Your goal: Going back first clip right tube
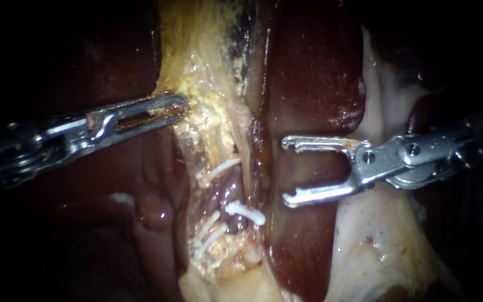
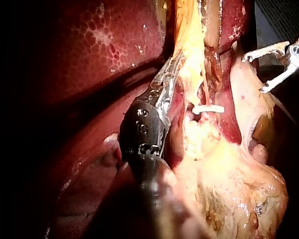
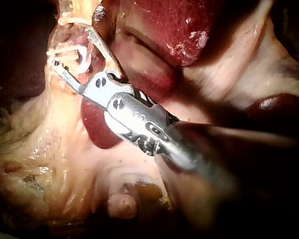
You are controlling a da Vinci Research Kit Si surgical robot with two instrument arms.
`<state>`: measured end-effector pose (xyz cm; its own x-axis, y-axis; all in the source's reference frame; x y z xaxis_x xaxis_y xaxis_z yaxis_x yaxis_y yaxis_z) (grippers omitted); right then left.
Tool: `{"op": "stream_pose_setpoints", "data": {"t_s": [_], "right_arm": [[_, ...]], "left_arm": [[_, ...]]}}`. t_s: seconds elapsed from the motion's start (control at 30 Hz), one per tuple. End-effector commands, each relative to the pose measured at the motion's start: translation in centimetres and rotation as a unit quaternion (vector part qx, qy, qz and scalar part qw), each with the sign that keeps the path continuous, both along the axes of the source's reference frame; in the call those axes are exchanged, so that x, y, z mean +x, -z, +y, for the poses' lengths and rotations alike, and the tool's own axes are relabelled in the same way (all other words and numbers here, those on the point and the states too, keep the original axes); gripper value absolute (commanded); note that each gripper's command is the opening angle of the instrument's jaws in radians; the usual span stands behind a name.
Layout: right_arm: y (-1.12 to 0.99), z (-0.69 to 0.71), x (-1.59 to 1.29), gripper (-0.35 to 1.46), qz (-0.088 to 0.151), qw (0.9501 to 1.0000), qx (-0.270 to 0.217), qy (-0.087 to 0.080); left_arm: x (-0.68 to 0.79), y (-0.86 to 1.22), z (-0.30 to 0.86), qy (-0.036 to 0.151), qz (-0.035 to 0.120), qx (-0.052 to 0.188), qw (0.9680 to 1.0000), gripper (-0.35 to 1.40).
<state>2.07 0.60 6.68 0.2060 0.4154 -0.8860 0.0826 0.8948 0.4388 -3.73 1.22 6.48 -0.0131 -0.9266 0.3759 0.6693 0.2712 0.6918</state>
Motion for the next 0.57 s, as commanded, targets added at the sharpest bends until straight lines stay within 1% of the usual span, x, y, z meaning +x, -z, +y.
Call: {"op": "stream_pose_setpoints", "data": {"t_s": [0.03, 0.23, 0.57], "right_arm": [[0.01, 0.0, 0.0, 0.6, 0.0, 1.0, 0.0, 0.0], [0.02, -0.01, -0.01, 0.6, 0.0, 1.0, 0.0, 0.001], [0.03, 0.0, -0.04, 0.6, 0.001, 1.0, 0.0, 0.001]], "left_arm": [[-0.02, 0.0, 0.0, -0.001, -0.001, 0.001, 1.0, -0.35], [-0.09, -0.03, -0.01, -0.004, -0.005, 0.002, 1.0, -0.35], [-0.12, -0.04, -0.01, -0.006, -0.007, 0.002, 1.0, -0.35]]}}
